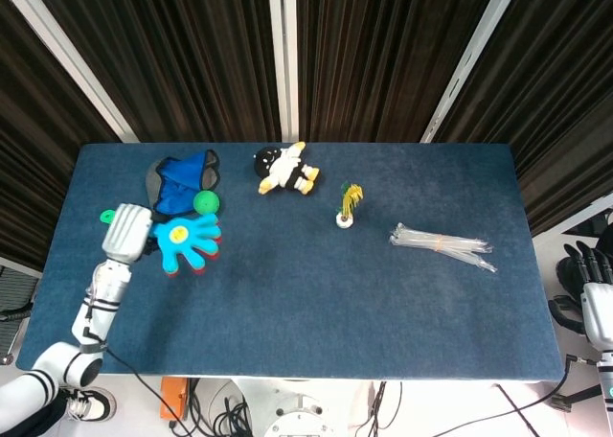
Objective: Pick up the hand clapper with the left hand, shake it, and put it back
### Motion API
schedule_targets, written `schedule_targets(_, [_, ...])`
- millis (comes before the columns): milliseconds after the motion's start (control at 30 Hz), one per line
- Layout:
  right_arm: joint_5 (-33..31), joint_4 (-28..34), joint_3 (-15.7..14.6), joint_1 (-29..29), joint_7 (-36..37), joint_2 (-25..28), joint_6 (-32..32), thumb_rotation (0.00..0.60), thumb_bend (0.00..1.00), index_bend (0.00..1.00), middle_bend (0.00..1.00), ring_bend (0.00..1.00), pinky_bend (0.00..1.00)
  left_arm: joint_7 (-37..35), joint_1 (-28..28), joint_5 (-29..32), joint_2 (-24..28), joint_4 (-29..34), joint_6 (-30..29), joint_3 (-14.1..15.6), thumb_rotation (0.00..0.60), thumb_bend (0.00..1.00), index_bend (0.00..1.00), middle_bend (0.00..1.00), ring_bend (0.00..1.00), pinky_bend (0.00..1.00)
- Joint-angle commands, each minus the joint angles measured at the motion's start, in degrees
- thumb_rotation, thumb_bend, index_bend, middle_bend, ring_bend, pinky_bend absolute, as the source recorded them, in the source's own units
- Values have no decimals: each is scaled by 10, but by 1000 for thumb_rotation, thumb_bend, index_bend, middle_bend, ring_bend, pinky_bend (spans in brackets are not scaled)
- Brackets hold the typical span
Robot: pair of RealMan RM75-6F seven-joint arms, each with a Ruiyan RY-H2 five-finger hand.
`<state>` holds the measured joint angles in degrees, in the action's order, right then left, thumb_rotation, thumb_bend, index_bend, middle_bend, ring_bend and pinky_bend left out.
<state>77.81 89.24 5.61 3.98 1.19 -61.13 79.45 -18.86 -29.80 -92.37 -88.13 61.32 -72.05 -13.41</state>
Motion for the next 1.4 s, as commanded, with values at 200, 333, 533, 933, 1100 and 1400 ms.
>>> schedule_targets(200, [-2,-6,0,0,6,-2,-3,600,222,0,0,0,0,115,-50,-35,40,-6,69,80,600,636,1000,1000,1000,1000])
schedule_targets(333, [-2,-7,0,0,7,-2,-3,600,223,0,0,0,0,81,-36,19,28,16,58,57,600,635,1000,1000,1000,1000])
schedule_targets(533, [-4,-8,-1,1,8,-2,-6,600,223,0,0,0,0,-133,13,266,7,173,76,-84,600,636,1000,1000,1000,1000])
schedule_targets(933, [-4,-8,-2,3,5,-5,-10,600,223,0,0,0,0,-135,31,562,24,278,89,-215,600,637,1000,1000,1000,1000])
schedule_targets(1100, [-5,-8,-2,3,3,-6,-11,600,223,0,0,0,0,-101,23,439,8,235,50,-169,600,639,1000,1000,1000,1000])
schedule_targets(1400, [-6,-10,-3,3,5,-6,-13,600,223,0,0,0,0,95,-40,-27,-60,-164,-136,80,600,640,1000,1000,1000,1000])
